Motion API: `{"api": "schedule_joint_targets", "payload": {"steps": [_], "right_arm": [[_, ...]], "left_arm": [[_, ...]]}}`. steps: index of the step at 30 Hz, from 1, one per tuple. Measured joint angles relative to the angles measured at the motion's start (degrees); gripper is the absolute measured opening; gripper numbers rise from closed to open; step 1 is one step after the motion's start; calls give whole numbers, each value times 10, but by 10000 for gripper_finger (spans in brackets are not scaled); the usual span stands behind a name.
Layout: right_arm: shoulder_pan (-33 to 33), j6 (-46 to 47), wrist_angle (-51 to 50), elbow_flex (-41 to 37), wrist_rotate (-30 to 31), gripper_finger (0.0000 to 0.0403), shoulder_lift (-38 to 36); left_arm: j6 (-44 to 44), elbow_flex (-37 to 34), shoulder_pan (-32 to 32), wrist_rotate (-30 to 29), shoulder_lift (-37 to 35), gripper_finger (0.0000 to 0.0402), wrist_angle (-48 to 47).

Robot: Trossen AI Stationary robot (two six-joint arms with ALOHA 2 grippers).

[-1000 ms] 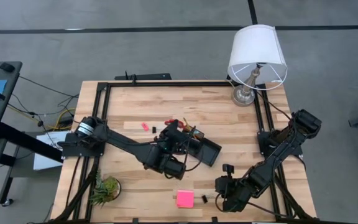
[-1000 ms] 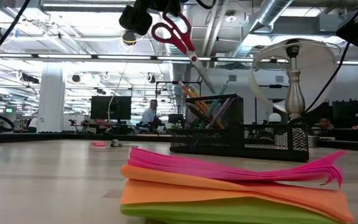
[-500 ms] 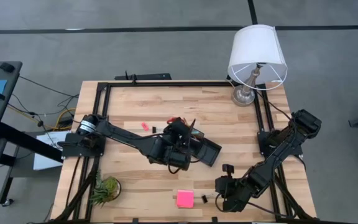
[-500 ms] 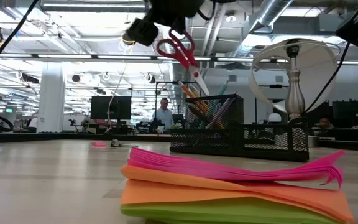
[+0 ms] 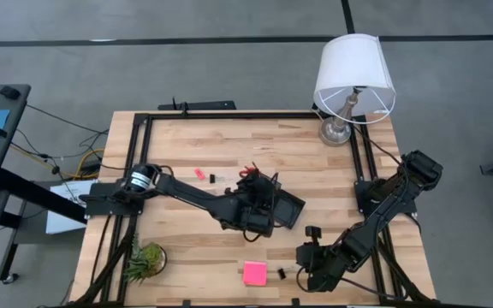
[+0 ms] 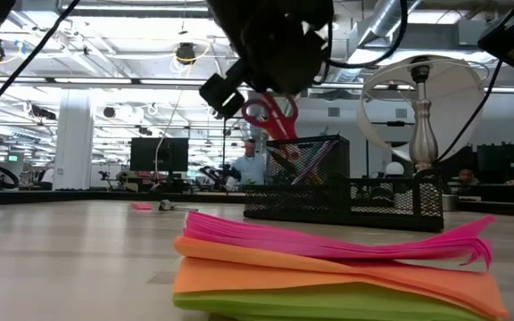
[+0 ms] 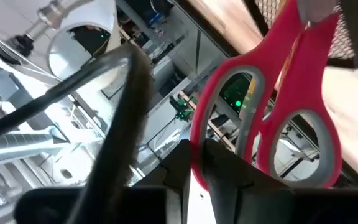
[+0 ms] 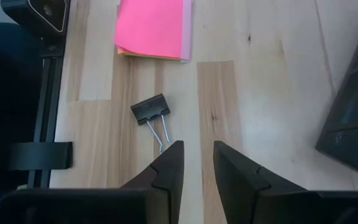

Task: Pick and place office supplies into organizer
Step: Put the red scissor into the desk organizer

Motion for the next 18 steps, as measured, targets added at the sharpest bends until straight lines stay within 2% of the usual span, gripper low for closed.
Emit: {"api": "schedule_joint_targets", "payload": {"steps": [7, 10, 13, 18], "right_arm": [[0, 0, -5, 0, 0, 81, 0], [0, 0, -4, 0, 0, 81, 0], [0, 0, -4, 0, 0, 81, 0], [0, 0, 1, 0, 0, 81, 0]], "left_arm": [[21, 3, -6, 3, -2, 88, 10], [-14, 3, -6, -12, -2, 110, 11], [-38, 3, -9, -64, -2, 128, 11], [-106, 3, -14, -74, -21, 148, -2]]}}
